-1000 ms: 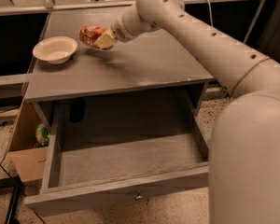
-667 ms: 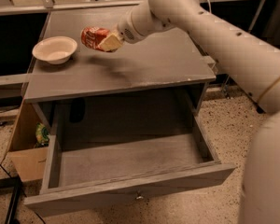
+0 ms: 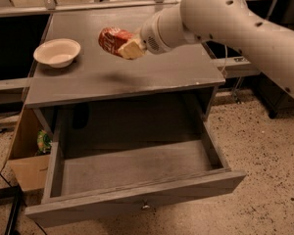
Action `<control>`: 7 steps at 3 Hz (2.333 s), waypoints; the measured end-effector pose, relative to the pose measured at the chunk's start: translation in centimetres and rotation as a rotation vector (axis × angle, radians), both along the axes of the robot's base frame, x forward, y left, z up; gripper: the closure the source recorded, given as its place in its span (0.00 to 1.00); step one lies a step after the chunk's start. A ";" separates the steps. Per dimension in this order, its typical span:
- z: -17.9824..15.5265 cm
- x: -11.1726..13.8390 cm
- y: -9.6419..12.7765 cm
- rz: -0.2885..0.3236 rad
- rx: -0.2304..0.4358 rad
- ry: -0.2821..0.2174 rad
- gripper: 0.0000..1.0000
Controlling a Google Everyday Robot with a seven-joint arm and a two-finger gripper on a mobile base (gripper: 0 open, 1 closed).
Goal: Place coke can into top drawer
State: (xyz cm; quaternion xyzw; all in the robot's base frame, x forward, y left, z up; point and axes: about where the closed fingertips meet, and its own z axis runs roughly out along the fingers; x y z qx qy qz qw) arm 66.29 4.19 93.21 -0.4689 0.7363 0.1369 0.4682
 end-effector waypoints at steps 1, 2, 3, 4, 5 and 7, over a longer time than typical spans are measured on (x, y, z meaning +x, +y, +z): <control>2.4 -3.8 -2.2 -0.143 0.040 -0.048 1.00; 0.5 -5.6 -2.0 -0.182 0.052 -0.004 1.00; 0.1 -5.6 -1.9 -0.176 0.047 0.003 1.00; 1.0 -6.1 -1.8 -0.152 0.045 -0.003 1.00; 2.7 -7.6 -2.3 -0.103 0.053 -0.007 1.00; 6.1 -12.5 -5.0 0.099 0.116 -0.002 1.00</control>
Offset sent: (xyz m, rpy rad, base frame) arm -0.0316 -0.0194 0.0228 0.0355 -0.0455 -0.1242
